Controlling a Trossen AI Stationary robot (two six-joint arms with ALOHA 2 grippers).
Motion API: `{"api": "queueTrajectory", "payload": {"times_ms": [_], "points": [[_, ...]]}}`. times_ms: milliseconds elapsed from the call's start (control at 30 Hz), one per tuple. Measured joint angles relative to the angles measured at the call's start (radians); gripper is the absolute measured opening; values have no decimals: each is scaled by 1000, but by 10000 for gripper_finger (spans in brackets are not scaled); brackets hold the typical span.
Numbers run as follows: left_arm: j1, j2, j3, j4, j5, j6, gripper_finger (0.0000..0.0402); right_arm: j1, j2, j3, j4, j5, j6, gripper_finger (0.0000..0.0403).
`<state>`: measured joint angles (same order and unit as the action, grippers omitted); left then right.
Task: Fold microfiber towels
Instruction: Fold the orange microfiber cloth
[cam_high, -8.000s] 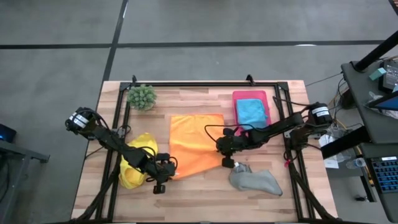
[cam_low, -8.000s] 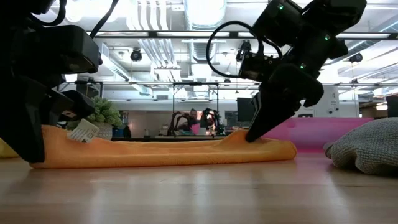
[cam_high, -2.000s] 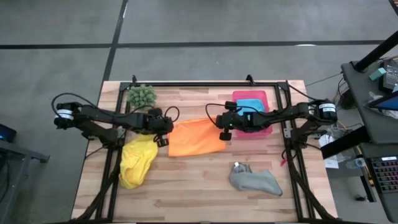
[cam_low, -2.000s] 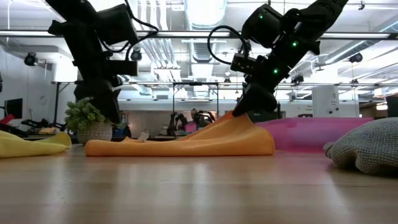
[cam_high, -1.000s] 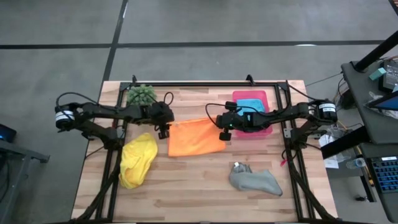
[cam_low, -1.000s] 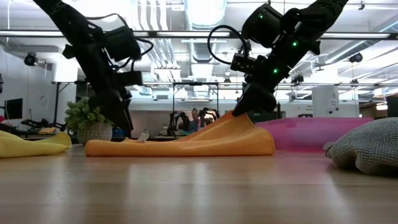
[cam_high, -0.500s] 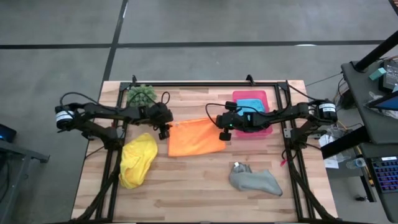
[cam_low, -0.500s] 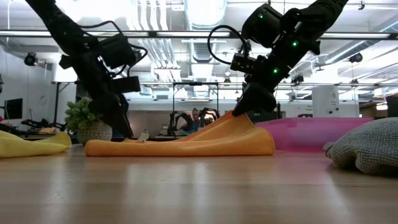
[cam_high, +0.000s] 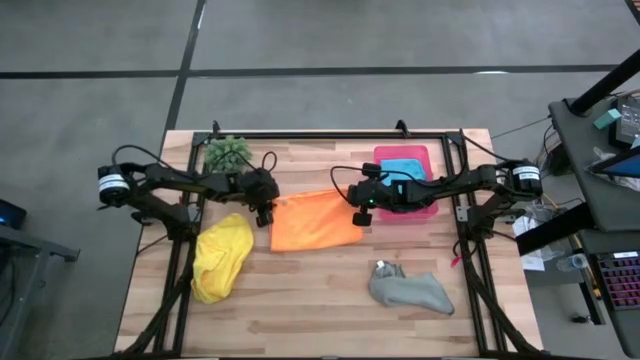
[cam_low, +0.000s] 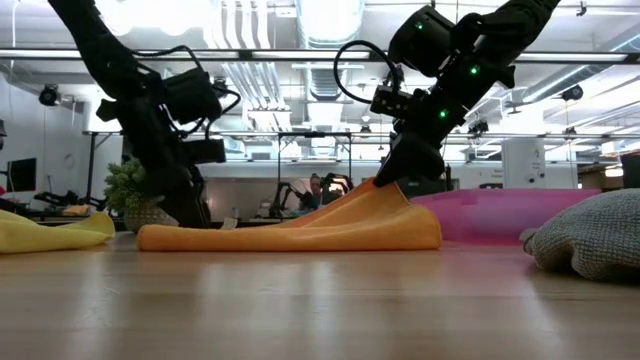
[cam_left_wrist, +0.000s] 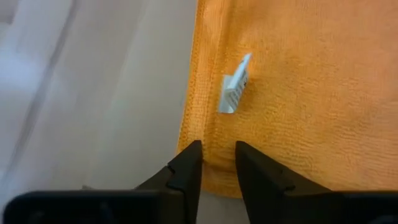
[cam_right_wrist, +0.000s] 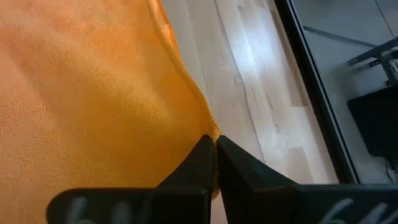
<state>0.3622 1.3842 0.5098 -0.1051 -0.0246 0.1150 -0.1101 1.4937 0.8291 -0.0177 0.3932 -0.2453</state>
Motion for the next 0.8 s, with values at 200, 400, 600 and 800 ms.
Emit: {"api": "queueTrajectory", "payload": {"times_ms": [200,400,600,800], "points": [[0,-34,0,0,0,0,29,0,0,0,0,0,1,9],[0,-45,0,-11,0,2,2,0,0,0,0,0,2,9],[-16,-61,2,-17,-8,23,0,0,0,0,0,0,-1,9],[-16,-153,5,-84,-65,24,0,0,-1,0,1,1,-1,9]]}}
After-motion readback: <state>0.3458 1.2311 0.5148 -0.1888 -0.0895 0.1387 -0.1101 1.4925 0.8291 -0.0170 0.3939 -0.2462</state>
